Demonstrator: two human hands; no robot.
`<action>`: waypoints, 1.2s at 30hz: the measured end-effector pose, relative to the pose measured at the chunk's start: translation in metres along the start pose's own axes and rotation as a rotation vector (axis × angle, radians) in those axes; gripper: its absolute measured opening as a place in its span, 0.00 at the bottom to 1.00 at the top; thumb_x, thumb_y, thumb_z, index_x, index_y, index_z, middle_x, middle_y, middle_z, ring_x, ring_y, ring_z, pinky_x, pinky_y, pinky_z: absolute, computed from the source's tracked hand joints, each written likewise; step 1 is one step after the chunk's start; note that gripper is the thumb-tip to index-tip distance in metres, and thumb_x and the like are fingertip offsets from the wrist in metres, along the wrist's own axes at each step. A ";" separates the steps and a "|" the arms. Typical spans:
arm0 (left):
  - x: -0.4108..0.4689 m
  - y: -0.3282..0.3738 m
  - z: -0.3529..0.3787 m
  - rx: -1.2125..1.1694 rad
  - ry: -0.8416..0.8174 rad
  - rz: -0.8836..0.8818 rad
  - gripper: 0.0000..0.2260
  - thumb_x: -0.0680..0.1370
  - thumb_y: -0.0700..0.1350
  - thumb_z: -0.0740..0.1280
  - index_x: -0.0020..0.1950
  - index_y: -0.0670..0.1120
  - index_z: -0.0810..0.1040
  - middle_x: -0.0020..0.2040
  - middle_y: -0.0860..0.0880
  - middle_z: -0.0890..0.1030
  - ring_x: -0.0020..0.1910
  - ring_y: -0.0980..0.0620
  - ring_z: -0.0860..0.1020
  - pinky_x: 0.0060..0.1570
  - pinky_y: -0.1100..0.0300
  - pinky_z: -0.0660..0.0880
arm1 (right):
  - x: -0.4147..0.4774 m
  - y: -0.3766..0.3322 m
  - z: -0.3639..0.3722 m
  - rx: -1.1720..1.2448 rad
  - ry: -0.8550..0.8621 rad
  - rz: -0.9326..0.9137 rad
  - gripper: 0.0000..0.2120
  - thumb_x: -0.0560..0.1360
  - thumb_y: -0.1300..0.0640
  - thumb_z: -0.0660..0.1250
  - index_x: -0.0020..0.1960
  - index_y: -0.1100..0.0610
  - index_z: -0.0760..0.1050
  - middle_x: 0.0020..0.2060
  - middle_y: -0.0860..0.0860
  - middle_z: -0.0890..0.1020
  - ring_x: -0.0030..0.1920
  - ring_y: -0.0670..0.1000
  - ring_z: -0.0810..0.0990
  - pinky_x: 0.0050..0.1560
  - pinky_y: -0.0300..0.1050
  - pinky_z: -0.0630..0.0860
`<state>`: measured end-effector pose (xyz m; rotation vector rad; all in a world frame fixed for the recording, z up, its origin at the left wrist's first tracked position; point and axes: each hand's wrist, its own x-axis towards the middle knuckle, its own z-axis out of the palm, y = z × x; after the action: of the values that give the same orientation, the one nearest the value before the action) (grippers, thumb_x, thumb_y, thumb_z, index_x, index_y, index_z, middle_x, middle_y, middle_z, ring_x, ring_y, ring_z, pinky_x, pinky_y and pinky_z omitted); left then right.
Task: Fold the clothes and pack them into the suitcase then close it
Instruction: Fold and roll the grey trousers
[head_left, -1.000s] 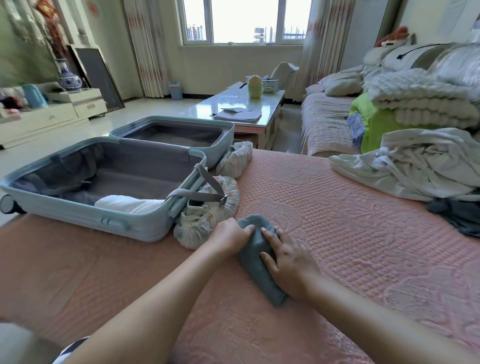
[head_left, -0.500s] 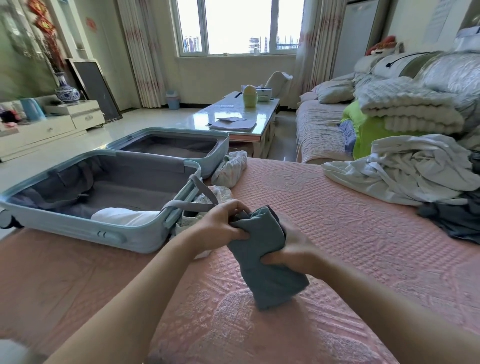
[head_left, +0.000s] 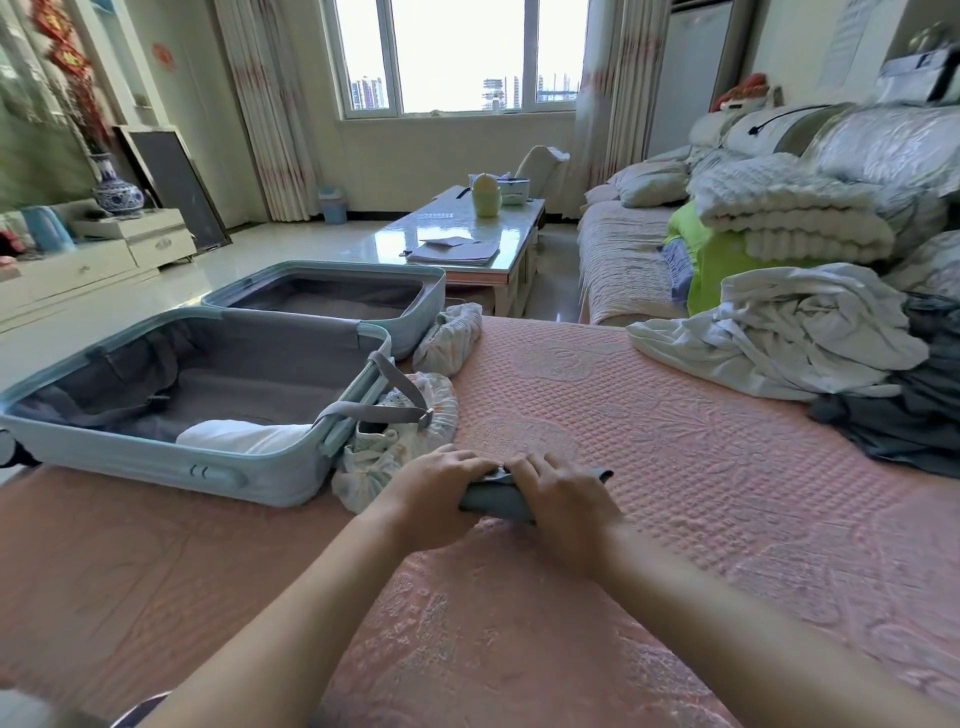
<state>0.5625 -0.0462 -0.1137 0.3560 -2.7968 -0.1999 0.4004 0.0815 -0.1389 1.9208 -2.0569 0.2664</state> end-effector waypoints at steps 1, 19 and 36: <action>-0.002 -0.003 0.002 -0.006 0.001 0.011 0.22 0.73 0.47 0.70 0.67 0.51 0.76 0.58 0.53 0.81 0.57 0.51 0.76 0.62 0.58 0.72 | -0.002 -0.003 0.000 0.051 -0.040 0.012 0.21 0.75 0.46 0.67 0.64 0.54 0.72 0.53 0.53 0.79 0.50 0.56 0.78 0.48 0.53 0.76; -0.029 -0.144 -0.122 -0.182 0.638 -0.349 0.27 0.76 0.38 0.68 0.74 0.49 0.66 0.68 0.52 0.72 0.65 0.53 0.72 0.63 0.58 0.70 | 0.194 -0.074 -0.091 0.338 0.151 -0.065 0.25 0.78 0.50 0.67 0.72 0.49 0.65 0.61 0.50 0.78 0.54 0.55 0.80 0.47 0.48 0.70; -0.090 -0.280 -0.131 -0.166 0.088 -1.239 0.18 0.77 0.38 0.57 0.68 0.44 0.65 0.68 0.42 0.70 0.67 0.41 0.70 0.61 0.52 0.70 | 0.388 -0.174 0.018 0.537 -0.538 -0.067 0.19 0.78 0.53 0.69 0.69 0.53 0.75 0.60 0.52 0.80 0.60 0.54 0.78 0.56 0.41 0.72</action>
<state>0.7496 -0.3037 -0.0651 1.9044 -2.0485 -0.6327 0.5522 -0.3019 -0.0337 2.6073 -2.4250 0.3416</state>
